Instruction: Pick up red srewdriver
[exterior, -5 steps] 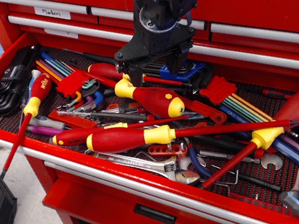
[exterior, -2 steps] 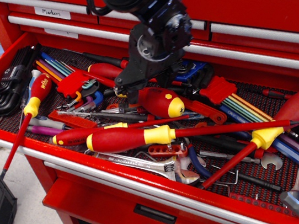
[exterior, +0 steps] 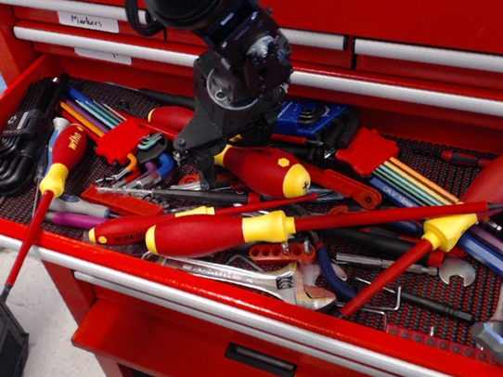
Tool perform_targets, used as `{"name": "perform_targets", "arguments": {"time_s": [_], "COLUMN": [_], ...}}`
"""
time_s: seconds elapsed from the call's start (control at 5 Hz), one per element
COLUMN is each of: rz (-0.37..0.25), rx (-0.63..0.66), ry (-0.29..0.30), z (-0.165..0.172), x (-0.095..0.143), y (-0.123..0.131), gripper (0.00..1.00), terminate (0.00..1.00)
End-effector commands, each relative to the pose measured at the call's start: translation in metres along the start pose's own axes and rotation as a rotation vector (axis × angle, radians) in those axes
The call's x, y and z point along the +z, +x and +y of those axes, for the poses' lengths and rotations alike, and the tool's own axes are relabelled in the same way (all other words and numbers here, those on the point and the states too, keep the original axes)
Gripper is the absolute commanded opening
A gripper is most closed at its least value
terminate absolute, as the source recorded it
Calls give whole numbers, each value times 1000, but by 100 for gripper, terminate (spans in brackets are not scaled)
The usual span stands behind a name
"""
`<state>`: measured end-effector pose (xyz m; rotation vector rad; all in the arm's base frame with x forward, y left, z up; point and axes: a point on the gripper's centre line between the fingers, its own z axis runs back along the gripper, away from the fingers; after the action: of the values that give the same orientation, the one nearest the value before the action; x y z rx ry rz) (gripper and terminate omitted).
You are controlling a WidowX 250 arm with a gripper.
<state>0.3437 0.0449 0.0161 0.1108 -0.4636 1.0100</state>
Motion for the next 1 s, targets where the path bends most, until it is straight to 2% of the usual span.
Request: {"name": "perform_targets", "arguments": {"time_s": [0.0, 0.2, 0.4, 0.6, 0.8], "rz": [22, 70, 101, 46, 0], "rx": [28, 31, 51, 54, 39], "ry": [-52, -47, -25, 18, 101], "z": [-2, -2, -3, 0, 4], "x": [-13, -15, -14, 3, 34], "y": [2, -1, -4, 1, 17], "gripper": [100, 100, 0, 0, 0], "terminate": [0, 0, 0, 0, 0]}}
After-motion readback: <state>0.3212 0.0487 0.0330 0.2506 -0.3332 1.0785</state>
